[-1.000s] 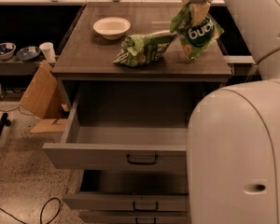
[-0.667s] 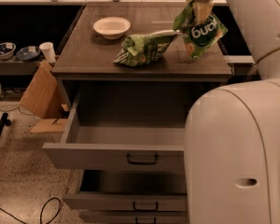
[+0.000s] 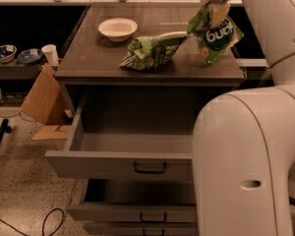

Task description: Pick green rice chip bag from top drawer and place on counter

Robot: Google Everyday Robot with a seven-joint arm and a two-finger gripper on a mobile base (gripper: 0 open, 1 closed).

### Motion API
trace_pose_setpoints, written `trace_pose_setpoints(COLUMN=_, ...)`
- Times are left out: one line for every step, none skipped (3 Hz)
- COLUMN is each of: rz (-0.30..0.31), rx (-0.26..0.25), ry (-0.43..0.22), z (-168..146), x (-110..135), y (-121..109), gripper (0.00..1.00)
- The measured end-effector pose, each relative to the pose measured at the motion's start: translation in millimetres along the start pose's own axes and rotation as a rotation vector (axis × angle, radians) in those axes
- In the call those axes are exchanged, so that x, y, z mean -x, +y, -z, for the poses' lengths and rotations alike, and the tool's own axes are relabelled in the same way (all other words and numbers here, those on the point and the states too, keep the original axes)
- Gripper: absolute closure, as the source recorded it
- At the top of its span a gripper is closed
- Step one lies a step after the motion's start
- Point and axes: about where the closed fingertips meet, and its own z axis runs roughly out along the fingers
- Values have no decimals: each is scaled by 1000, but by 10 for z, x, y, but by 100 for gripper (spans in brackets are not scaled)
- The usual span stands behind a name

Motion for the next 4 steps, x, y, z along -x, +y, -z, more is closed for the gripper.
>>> trace_pose_setpoints(rz=1, rx=3, ry=-7, z=-8, x=-15, y=13, gripper=27)
trace_pose_setpoints(rz=7, rx=1, ry=-17, z=-4, x=-21, y=21, gripper=4)
trace_pose_setpoints(rz=7, rx=1, ry=-17, z=-4, x=-21, y=21, gripper=0)
trace_pose_setpoints(rz=7, rx=1, ry=-17, z=-4, x=-21, y=21, gripper=0)
